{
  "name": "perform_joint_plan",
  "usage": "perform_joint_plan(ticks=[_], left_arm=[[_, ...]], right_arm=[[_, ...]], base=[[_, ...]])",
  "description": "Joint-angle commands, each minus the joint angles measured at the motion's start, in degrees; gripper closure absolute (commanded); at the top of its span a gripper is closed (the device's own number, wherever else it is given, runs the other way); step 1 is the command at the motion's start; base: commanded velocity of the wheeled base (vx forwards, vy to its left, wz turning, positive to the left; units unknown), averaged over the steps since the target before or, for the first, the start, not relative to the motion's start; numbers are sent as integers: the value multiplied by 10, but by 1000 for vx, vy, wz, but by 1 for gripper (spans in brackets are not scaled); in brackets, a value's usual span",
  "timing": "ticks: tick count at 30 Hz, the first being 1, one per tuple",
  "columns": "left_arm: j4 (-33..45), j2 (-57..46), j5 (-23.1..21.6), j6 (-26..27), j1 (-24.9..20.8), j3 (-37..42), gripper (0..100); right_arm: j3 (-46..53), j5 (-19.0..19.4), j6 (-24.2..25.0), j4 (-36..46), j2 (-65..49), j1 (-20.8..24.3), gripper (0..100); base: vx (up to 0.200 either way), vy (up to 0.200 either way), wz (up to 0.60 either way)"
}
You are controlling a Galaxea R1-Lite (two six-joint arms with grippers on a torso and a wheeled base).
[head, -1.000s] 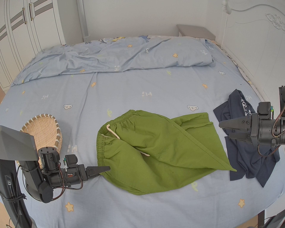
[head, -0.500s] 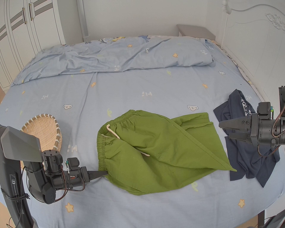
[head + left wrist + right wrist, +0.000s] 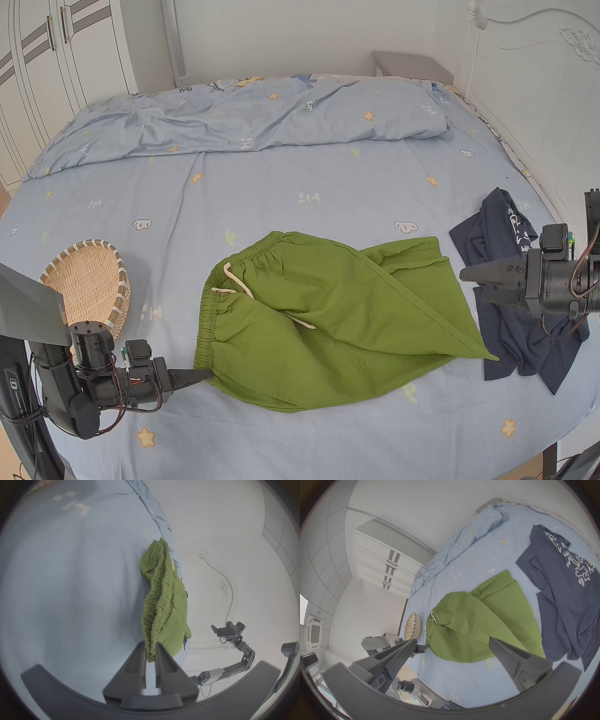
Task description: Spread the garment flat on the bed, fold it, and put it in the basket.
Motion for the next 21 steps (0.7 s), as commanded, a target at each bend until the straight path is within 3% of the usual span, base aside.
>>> perform_joint_plan(ticks=[1,9,15,21], left_arm=[[-12,-61,-2,-11,27,58,100],[4,-80,-5,-7,61,86,100],[29,-108,-11,-6,72,86,100],[30,-107,-20,-6,101,86,100]], right_arm=[[42,1,-9,4,4,-7,0],[136,5,-104,18,19,-48,0],[174,9,-182,12,94,-68,0],[181,14,-212,-18,150,-89,0]], base=[[0,0,0],[0,0,0],[0,0,0],[0,0,0]])
